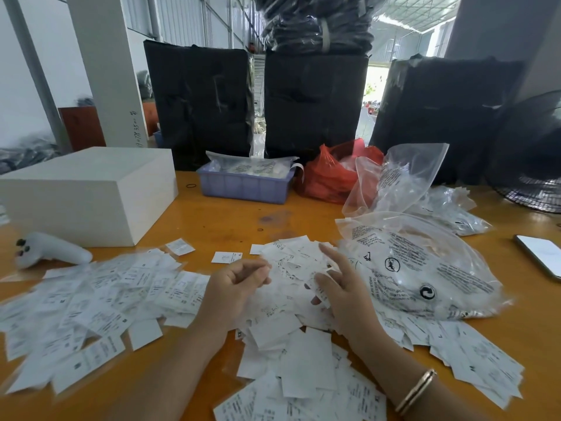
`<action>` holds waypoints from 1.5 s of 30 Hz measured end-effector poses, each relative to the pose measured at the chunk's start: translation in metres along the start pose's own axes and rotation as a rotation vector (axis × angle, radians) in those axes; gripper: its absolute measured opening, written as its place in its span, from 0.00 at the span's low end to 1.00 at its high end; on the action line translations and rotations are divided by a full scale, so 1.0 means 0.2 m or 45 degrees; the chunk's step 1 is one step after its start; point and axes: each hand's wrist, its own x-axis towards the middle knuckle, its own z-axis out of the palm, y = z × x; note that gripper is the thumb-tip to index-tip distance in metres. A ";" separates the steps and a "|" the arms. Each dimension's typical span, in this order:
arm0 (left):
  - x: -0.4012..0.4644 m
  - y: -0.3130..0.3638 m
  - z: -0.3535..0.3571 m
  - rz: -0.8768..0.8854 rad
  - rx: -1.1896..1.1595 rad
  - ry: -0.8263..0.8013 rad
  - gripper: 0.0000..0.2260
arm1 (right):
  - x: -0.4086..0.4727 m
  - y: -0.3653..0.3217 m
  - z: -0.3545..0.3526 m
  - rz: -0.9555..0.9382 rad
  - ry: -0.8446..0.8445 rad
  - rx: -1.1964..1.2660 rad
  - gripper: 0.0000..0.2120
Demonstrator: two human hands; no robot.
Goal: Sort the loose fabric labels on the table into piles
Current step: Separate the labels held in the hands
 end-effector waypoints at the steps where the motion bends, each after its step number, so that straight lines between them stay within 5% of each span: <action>1: -0.01 0.00 0.01 -0.004 -0.008 -0.026 0.04 | 0.00 -0.01 0.00 -0.023 0.008 -0.050 0.17; 10: -0.02 0.00 0.03 0.038 0.002 -0.010 0.02 | -0.04 -0.03 0.07 -0.275 -0.333 -0.357 0.04; 19: -0.04 0.02 0.03 -0.048 -0.107 -0.205 0.03 | -0.04 -0.06 0.04 -0.126 -0.123 -0.036 0.06; 26: -0.06 0.04 0.02 -0.113 -0.156 -0.367 0.15 | -0.05 -0.06 0.06 -0.181 -0.114 -0.098 0.10; 33: -0.05 0.02 0.03 -0.011 -0.023 -0.310 0.02 | -0.05 -0.05 0.07 -0.286 -0.147 -0.132 0.10; 36: -0.05 0.03 0.03 -0.008 -0.058 -0.243 0.08 | -0.05 -0.05 0.06 -0.246 -0.109 0.023 0.08; 45: -0.03 0.02 0.03 -0.027 -0.089 -0.191 0.14 | -0.01 -0.03 0.02 0.082 0.060 0.755 0.30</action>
